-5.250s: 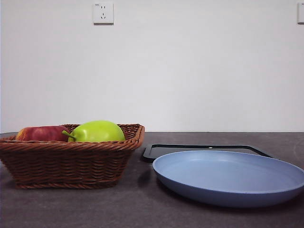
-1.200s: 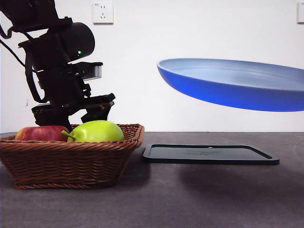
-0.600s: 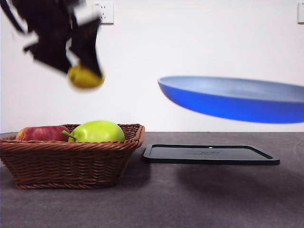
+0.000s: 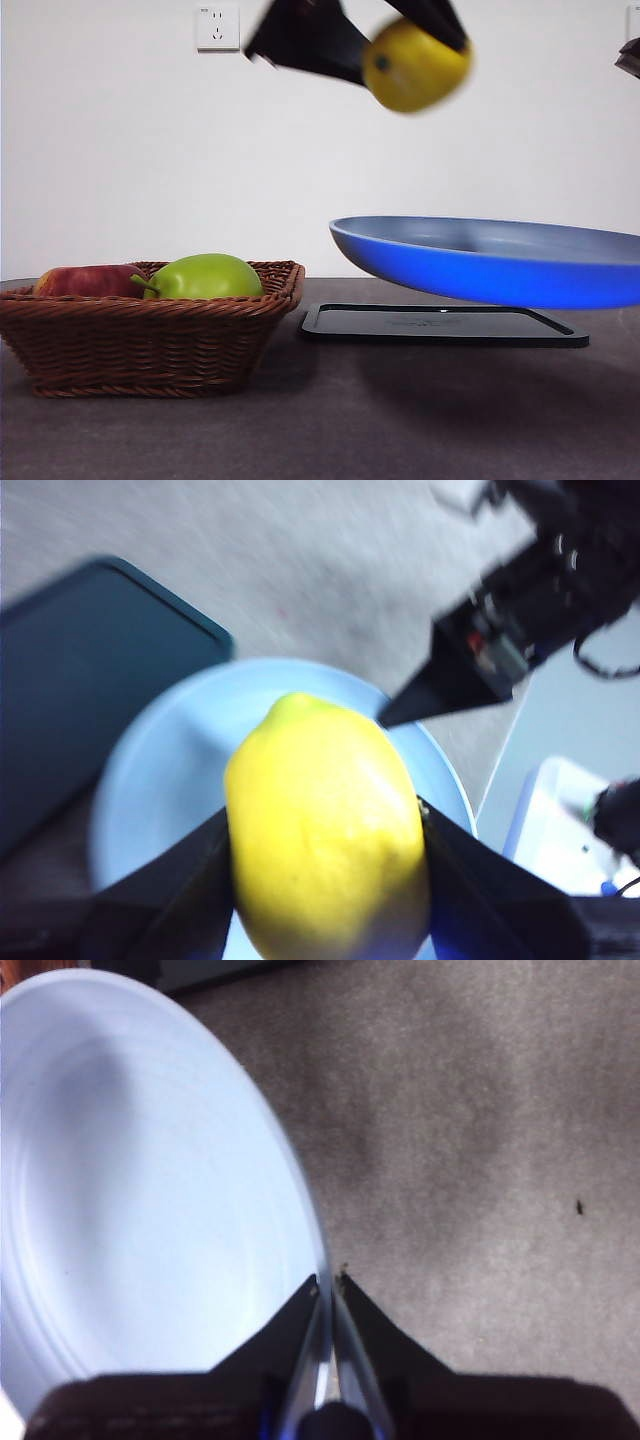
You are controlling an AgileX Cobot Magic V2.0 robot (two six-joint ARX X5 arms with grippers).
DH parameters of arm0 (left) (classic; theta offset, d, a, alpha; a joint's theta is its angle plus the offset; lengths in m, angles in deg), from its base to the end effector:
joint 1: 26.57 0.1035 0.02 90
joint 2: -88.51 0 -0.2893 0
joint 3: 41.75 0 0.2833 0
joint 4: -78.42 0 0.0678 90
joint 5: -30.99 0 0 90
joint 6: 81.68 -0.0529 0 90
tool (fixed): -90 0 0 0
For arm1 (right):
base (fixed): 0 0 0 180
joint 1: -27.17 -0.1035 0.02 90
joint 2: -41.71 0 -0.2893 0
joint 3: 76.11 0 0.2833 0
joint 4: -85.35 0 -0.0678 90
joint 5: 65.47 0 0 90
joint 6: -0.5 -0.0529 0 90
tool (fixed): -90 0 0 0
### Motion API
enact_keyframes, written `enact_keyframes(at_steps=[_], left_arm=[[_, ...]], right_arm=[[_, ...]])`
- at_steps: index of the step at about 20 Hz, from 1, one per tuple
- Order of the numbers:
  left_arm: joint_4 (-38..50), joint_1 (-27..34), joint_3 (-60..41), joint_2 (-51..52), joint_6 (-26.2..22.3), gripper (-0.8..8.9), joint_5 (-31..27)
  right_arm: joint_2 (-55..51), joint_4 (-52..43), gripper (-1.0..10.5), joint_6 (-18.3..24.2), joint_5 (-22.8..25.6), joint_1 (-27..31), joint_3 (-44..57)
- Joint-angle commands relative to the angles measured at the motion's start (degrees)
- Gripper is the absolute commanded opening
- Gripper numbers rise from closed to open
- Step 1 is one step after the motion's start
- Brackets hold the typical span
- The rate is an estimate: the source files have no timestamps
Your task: Take the lemon from the basket,put the lemon in the plate,hand out the plate
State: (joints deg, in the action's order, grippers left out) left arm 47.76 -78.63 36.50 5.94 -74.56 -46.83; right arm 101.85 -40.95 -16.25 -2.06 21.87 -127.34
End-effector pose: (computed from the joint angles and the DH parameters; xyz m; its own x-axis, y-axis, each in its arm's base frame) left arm 0.2144 -0.2931 0.3005 0.3260 -0.7614 -0.5604 0.8267 0.5171 -0.2216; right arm 0.2057 0.0429 0.2083 0.3683 0.4837 -0.7940 -0.0206 0.8581 0.5131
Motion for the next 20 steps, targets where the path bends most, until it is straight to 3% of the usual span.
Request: enact_keyframes(at_steps=[1,3,7,12,20], left_arm=[[2.1,-2.7,0.8,-4.5,-0.7,1.14,-1.0],[3.0,-4.2,0.8,-7.5,-1.2,1.15,-2.7],[3.3,-5.5,0.8,-11.1,-1.4,2.76,-3.3],[2.6,-6.0,0.8,-11.5,-1.4,3.55,-6.2],[0.9,-5.8,0.8,-10.4,-1.3,3.63,-6.1]], right_arm=[[0.5,-0.7,0.0,-0.3,-0.5,-0.2,-0.7],[0.5,-0.6,0.0,-0.3,-0.5,-0.2,-0.7],[0.5,-0.6,0.0,-0.3,-0.5,-0.9,-0.7],[0.5,-0.6,0.0,-0.3,-0.5,-0.9,-0.7],[0.5,1.1,0.0,-0.6,-0.5,-0.8,-0.7]])
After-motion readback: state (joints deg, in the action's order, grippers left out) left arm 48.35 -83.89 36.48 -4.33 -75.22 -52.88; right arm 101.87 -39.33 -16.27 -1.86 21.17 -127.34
